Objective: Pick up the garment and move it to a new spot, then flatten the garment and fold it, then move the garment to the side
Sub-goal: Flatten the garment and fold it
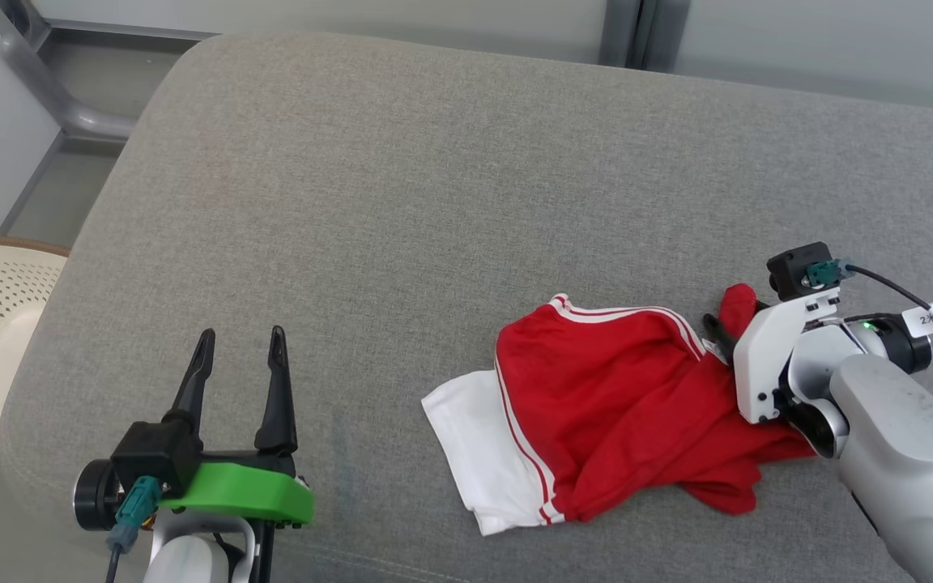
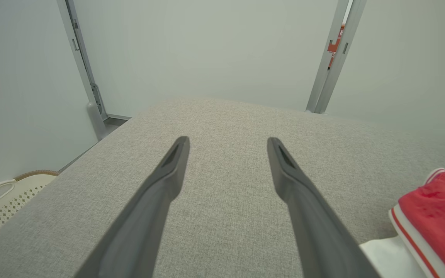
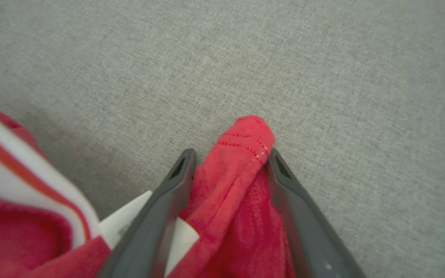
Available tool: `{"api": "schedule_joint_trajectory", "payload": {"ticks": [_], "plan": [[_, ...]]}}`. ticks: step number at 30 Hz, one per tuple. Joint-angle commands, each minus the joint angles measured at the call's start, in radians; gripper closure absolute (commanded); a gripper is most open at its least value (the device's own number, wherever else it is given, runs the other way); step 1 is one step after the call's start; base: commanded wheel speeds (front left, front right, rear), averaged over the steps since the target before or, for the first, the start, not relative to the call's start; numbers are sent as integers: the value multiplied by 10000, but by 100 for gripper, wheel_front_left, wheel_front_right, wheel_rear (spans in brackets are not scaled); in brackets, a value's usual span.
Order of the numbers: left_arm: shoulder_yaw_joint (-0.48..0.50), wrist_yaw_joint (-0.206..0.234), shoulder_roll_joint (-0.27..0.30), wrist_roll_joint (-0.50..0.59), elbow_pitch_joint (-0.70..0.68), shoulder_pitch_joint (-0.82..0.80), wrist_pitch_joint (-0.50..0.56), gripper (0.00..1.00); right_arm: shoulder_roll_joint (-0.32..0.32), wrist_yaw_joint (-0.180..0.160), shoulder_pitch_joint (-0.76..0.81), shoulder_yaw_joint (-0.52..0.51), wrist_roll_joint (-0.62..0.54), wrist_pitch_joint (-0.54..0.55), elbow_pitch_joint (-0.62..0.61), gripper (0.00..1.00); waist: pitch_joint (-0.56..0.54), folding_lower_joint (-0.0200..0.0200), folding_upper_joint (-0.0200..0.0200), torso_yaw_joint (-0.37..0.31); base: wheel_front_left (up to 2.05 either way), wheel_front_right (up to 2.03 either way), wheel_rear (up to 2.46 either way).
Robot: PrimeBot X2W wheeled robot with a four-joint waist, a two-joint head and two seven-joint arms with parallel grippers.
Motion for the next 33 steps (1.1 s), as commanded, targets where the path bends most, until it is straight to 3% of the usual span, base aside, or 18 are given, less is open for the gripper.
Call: {"api": "schedule_joint_trajectory", "payload": {"ticks": [1,5,17,22,33], "plan": [[-17,52,21,-17,-33,-104,-31,0,-63,-15,-123,63,69,89,101,100,29,0,0,-14,0,0,0],[-47,87,21,-50,-39,-171,-31,0,-143,-15,-541,-32,24,-602,-66,100,63,0,0,-71,0,0,0],[158,131,21,48,-46,69,-33,0,146,-15,-1093,-1005,-655,-4015,-179,100,-213,0,0,-615,0,0,0],[311,105,21,93,-36,279,-31,0,104,-15,-1,-1561,-644,-4485,-1204,100,-419,0,0,-1084,0,0,0],[566,-10,22,250,-46,462,-33,0,642,-13,4585,-3741,-459,-4583,-4842,100,-522,0,0,-2219,0,0,0]]}}
